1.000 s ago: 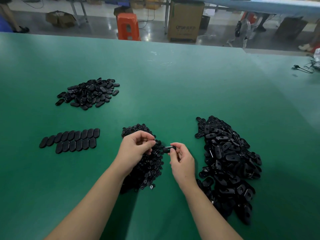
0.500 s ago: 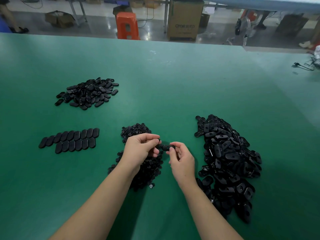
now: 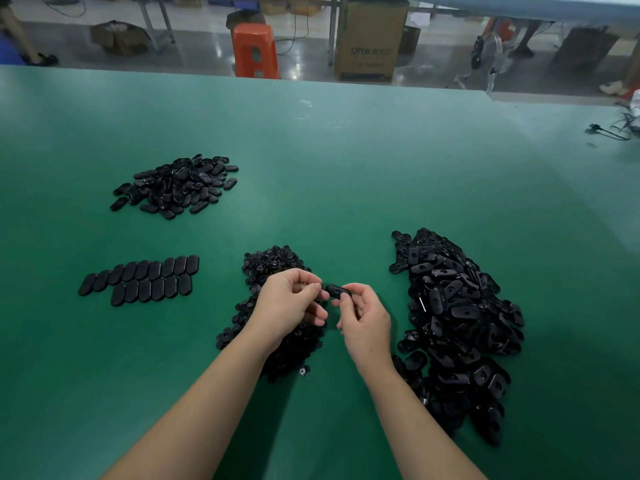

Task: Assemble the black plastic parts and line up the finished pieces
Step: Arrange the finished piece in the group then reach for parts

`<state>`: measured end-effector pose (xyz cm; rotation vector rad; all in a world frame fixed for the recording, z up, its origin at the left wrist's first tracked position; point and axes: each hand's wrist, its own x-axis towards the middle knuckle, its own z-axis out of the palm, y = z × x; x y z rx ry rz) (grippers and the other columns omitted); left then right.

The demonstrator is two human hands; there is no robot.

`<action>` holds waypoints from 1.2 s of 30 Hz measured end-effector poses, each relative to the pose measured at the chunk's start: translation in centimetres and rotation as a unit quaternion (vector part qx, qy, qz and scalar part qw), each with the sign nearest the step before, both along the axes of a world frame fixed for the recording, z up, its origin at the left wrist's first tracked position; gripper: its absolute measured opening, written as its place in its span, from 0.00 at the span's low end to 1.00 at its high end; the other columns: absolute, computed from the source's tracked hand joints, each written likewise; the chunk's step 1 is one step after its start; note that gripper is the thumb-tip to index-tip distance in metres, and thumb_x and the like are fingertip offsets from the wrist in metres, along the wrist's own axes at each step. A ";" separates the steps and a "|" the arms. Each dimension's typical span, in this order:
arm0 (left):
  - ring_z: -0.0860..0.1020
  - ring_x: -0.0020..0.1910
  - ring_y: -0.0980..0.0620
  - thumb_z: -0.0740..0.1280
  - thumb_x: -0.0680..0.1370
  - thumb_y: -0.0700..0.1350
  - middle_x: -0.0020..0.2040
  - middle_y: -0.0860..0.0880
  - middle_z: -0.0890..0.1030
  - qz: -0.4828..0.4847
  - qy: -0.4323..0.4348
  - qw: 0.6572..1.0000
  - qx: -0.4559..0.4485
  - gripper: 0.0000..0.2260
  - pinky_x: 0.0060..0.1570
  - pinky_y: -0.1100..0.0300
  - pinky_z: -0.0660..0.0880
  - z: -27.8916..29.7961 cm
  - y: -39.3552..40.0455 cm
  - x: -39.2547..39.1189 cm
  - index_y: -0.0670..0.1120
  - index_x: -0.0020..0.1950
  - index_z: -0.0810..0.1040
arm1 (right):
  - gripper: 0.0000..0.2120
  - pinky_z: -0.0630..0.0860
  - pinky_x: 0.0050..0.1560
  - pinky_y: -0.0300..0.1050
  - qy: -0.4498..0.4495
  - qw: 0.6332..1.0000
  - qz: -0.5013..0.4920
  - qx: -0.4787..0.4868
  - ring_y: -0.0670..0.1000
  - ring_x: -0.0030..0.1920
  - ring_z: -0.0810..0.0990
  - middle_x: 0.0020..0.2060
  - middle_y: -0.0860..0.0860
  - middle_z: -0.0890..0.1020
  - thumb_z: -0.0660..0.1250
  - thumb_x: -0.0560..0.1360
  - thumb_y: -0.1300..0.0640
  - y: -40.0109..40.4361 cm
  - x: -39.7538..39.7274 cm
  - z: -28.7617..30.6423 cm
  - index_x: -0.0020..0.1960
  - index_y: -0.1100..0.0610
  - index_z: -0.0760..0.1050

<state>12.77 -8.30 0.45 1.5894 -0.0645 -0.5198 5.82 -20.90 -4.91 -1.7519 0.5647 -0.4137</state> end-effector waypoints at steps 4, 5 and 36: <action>0.80 0.28 0.49 0.69 0.80 0.37 0.36 0.45 0.84 0.001 -0.042 0.998 0.050 0.02 0.26 0.58 0.76 -0.3 -0.3 0.0 0.41 0.47 0.80 | 0.06 0.78 0.35 0.41 0.003 1.000 0.002 -0.006 0.45 0.29 0.81 0.38 0.43 0.86 0.65 0.82 0.56 -0.1 -0.1 0.1 0.50 0.46 0.76; 0.77 0.26 0.51 0.70 0.79 0.38 0.32 0.48 0.82 0.000 -0.067 0.995 0.079 0.03 0.25 0.60 0.73 -0.4 -0.4 0.1 0.43 0.45 0.82 | 0.06 0.79 0.35 0.41 0.003 1.000 0.003 -0.008 0.45 0.30 0.82 0.37 0.44 0.86 0.65 0.82 0.56 -0.1 -0.1 0.1 0.50 0.45 0.76; 0.78 0.35 0.55 0.76 0.73 0.44 0.35 0.55 0.82 0.004 -0.162 0.955 0.247 0.06 0.37 0.63 0.73 -0.5 -2.9 0.1 0.50 0.39 0.81 | 0.12 0.77 0.35 0.36 -0.032 0.999 0.007 0.031 0.47 0.32 0.84 0.42 0.43 0.87 0.64 0.82 0.60 -0.1 -0.2 0.0 0.50 0.42 0.78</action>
